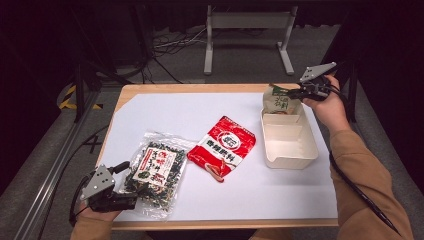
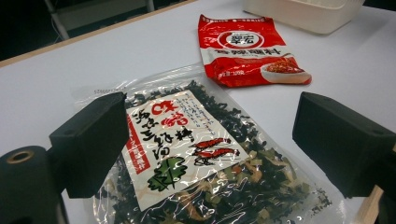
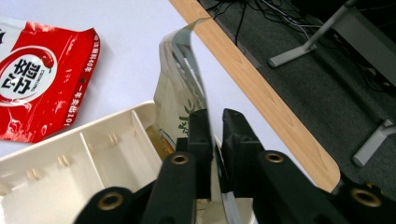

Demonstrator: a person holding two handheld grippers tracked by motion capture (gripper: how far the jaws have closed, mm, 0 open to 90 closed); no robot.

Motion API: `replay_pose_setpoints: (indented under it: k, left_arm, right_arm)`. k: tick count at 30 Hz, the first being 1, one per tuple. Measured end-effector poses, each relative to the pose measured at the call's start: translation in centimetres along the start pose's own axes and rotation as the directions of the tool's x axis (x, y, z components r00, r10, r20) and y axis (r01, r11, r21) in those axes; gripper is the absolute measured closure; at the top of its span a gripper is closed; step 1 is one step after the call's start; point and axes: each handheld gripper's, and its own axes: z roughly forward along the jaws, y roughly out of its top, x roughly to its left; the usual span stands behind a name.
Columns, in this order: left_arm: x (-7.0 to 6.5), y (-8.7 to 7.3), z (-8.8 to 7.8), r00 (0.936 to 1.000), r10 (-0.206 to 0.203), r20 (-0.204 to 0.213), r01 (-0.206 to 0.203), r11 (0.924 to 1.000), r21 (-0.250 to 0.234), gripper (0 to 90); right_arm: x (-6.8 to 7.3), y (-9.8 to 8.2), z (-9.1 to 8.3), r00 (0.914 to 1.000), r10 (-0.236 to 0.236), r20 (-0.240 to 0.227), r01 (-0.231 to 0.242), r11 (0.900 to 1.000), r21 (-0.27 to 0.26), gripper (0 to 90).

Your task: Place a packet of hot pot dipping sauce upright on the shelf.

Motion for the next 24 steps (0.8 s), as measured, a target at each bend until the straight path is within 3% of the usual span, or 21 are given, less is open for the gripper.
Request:
replay_pose_setpoints:
  k: [3,6,7,11,17,24]
  left_arm:
    - [0.0,0.1,0.2,1.0,-0.002,0.005,0.002,1.0,0.001,11.3]
    - [0.0,0.2,0.3,1.0,-0.001,0.01,0.001,1.0,-0.001,11.3]
    - [0.1,0.2,0.4,1.0,0.002,0.009,-0.002,1.0,-0.001,11.3]
    - [0.0,0.3,0.6,0.9998,0.003,0.017,-0.003,1.0,-0.001,11.2]
    - [0.1,0.4,0.8,0.9998,0.0,0.02,0.0,1.0,-0.003,11.2]
    - [0.1,0.5,1.0,0.9997,0.002,0.025,-0.002,1.0,-0.005,11.2]
  right_arm:
    - [0.1,-0.1,-0.2,0.9989,0.047,0.01,-0.047,0.999,-0.027,62.8]
    - [0.1,-0.2,-0.2,0.9983,0.056,0.019,-0.055,0.998,-0.035,58.2]
    - [0.1,-0.3,-0.5,0.9962,0.072,0.048,-0.07,0.996,-0.051,50.2]
    - [0.3,-0.3,-1.2,0.9923,0.107,0.062,-0.1,0.989,-0.111,38.2]
    - [0.9,0.1,-2.3,0.9911,0.11,0.074,-0.099,0.984,-0.147,32.4]
    - [3.0,0.7,-3.9,0.9889,0.122,0.084,-0.106,0.978,-0.181,35.9]
